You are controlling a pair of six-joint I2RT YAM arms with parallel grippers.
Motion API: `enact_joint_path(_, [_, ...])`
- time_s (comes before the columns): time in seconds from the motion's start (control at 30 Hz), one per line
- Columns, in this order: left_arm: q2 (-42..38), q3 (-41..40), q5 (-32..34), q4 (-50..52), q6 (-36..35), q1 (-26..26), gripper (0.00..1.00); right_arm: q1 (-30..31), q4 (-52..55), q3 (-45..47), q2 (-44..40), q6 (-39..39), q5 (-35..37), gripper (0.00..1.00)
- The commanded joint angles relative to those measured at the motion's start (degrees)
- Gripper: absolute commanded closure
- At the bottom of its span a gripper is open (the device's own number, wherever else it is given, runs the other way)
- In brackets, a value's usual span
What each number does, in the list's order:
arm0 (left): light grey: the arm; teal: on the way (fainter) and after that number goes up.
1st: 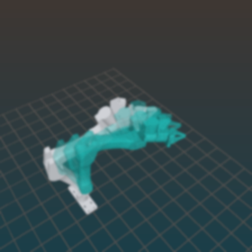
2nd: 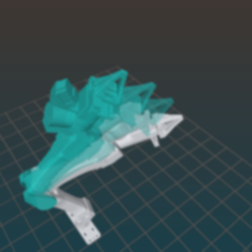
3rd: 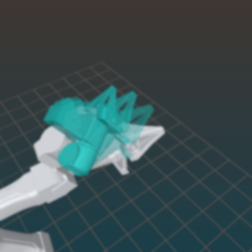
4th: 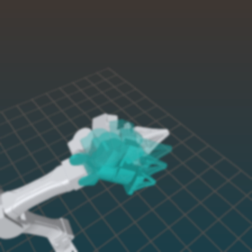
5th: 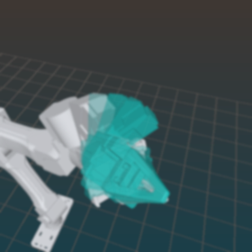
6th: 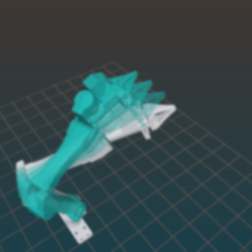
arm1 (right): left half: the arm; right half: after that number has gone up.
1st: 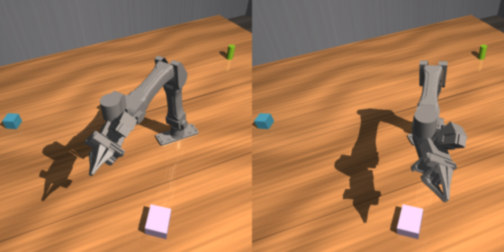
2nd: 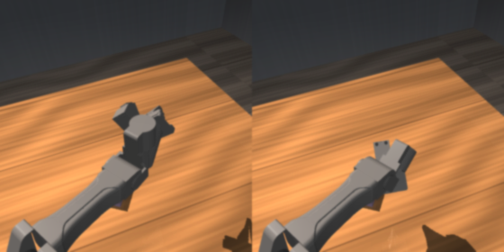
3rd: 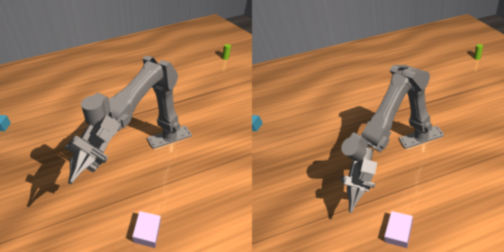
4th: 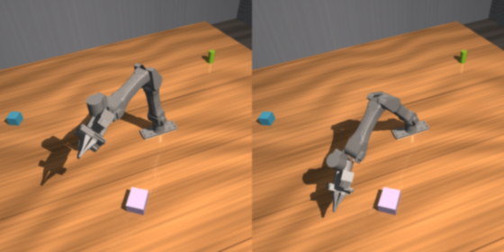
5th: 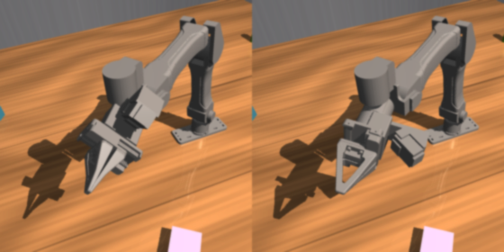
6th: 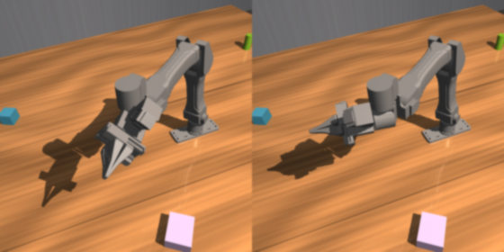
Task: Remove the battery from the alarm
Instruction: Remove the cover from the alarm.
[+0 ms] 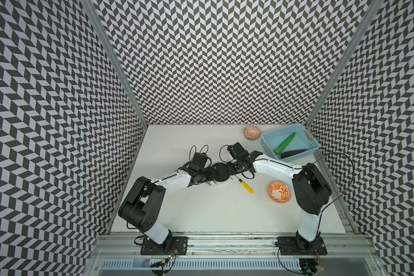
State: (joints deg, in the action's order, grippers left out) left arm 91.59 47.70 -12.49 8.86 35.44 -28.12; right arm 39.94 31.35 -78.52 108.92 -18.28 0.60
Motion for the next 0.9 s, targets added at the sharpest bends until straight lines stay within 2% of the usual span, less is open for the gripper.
enact_joint_path(0.0, [0.91, 0.02, 3.59, 5.55, -1.98, -0.03, 0.52, 0.12, 3.13, -0.18, 2.30, 1.48, 4.72, 0.79])
enact_joint_path(0.13, [1.05, -0.12, 3.44, 5.47, -2.06, -0.07, 0.52, 0.20, 2.16, -0.12, 3.68, 1.74, 5.44, 0.81])
enact_joint_path(0.33, [1.42, -0.25, 3.09, 5.30, -2.22, -0.08, 0.52, 1.62, 3.54, -1.18, 6.63, 3.59, 11.03, 0.88])
enact_joint_path(0.47, [1.60, -0.25, 2.99, 5.37, -2.39, -0.09, 0.52, 1.67, 3.00, -1.62, 6.22, 3.77, 11.30, 0.88])
enact_joint_path(0.67, [1.80, -0.19, 3.15, 5.73, -2.44, -0.05, 0.52, 1.63, 3.07, -5.31, 3.17, 4.59, 8.84, 0.81])
enact_joint_path(0.87, [2.01, -0.09, 3.35, 5.90, -2.48, -0.01, 0.52, 0.66, 2.73, -6.21, 4.03, 5.67, 8.75, 0.81])
